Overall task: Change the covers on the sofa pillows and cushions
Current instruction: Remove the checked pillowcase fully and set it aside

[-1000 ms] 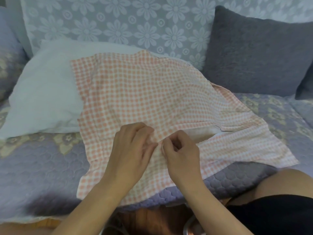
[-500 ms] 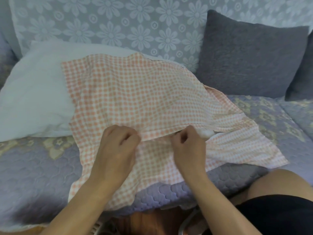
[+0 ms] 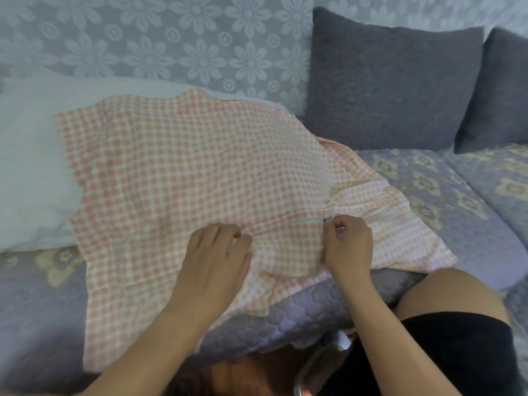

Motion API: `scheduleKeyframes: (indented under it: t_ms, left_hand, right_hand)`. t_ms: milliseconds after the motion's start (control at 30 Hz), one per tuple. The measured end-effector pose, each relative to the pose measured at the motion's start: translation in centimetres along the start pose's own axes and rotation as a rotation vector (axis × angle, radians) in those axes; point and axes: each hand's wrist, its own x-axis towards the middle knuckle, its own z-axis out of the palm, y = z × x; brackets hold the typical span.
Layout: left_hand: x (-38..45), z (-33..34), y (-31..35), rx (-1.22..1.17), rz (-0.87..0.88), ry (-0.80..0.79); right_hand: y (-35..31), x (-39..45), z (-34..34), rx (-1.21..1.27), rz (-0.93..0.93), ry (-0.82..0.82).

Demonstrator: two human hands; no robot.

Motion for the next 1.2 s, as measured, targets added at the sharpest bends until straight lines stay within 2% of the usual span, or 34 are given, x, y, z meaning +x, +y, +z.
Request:
scheduleKeyframes:
  t_ms: [67, 300, 467, 567, 667, 800, 1000, 1133, 1200]
  left_hand:
    - [1.2, 1.2, 1.3, -0.021, 0.061, -0.007]
    - [5.1, 4.8, 2.8, 0.029, 0.096, -0.017]
    - [5.8, 6.2, 1.4, 0.031, 0.101, -0.027]
    - [5.7, 6.0, 1.2, -0.018, 0.142, 0.019]
    - [5.2, 5.3, 1.9, -0.082, 0.25, 0.136]
    - [3.5, 6.0, 1.9, -0.094, 0.431, 0.01]
    - [3.6, 6.8, -0.2, -0.047, 0.399, -0.026]
    - [3.8, 6.7, 0.5, -0.059, 0.408, -0.053]
    - [3.6, 7.0, 0.4, -0.041, 0.371, -0.067]
  right_hand:
    - [-0.3, -0.2, -0.2, 0.026, 0.005, -0.002]
    - [0.6, -0.2, -0.6, 0.083, 0.038, -0.064]
    - [1.6, 0.2, -0.8, 0.078, 0.038, -0.119]
    - [2.0, 0.4, -1.0, 0.057, 0.034, -0.122]
    - [1.9, 0.5, -0.9, 0.077, 0.056, -0.107]
    - [2.0, 1.2, -0.5, 0.07, 0.092, -0.084]
    - [4.3, 4.9, -1.4, -0.235, 0.0, -0.022]
    - [5.8, 8.0, -2.7, -0.385, -0.017, -0.128]
    - [5.6, 8.7, -2.9, -0.325, -0.017, -0.188]
